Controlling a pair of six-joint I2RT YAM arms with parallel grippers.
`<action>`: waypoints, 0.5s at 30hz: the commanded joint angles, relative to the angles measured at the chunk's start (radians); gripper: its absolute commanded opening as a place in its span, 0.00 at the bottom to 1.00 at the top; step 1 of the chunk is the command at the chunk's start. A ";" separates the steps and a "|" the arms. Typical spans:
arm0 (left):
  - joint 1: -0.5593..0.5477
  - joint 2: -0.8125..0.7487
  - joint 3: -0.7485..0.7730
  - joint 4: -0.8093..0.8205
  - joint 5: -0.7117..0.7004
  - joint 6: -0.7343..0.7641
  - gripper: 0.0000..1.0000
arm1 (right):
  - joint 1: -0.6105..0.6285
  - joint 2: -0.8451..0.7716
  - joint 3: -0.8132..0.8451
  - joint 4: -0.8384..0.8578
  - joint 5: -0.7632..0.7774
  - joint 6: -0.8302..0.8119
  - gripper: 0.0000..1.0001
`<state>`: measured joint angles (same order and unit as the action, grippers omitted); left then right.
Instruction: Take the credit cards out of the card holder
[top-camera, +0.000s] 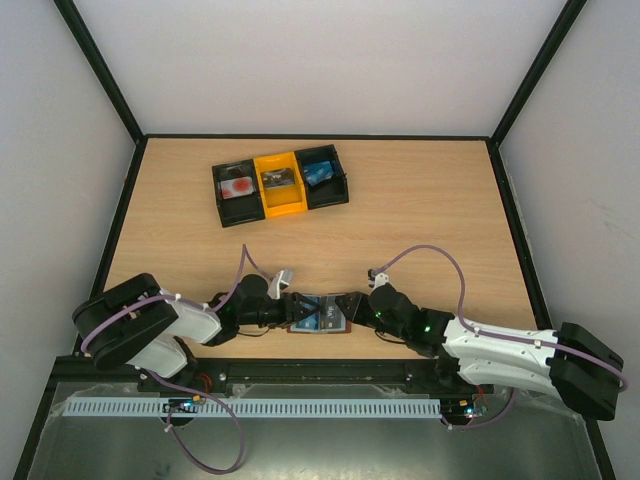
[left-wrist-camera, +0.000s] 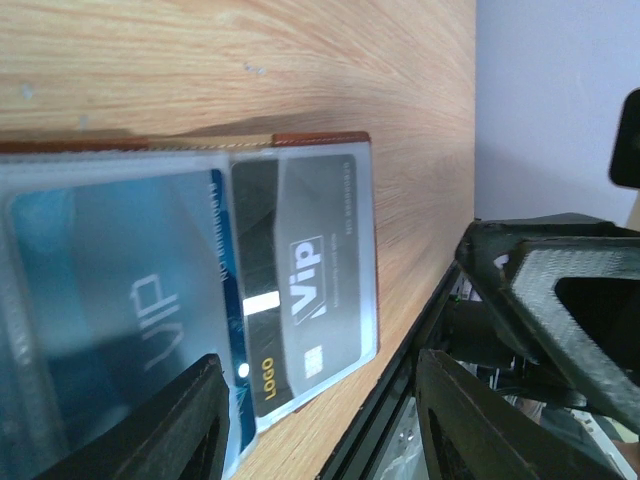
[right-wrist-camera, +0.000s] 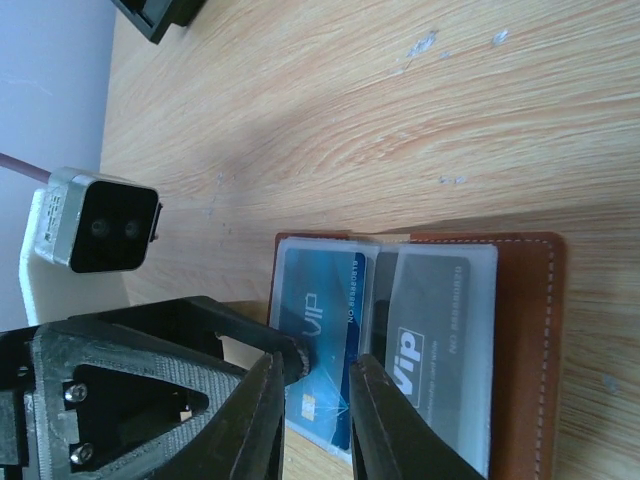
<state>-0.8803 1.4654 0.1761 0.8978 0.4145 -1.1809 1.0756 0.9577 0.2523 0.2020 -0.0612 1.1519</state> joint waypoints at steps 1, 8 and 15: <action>0.006 0.023 -0.018 0.048 -0.011 0.018 0.53 | 0.006 0.050 0.022 0.050 -0.027 -0.001 0.19; 0.007 0.042 -0.020 0.052 -0.019 0.016 0.53 | 0.006 0.205 0.040 0.018 -0.055 -0.019 0.18; 0.006 0.025 -0.019 -0.017 -0.053 0.036 0.53 | 0.006 0.279 0.000 -0.060 0.025 -0.003 0.16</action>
<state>-0.8803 1.4940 0.1650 0.9272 0.4007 -1.1774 1.0756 1.2057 0.2703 0.2218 -0.0883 1.1484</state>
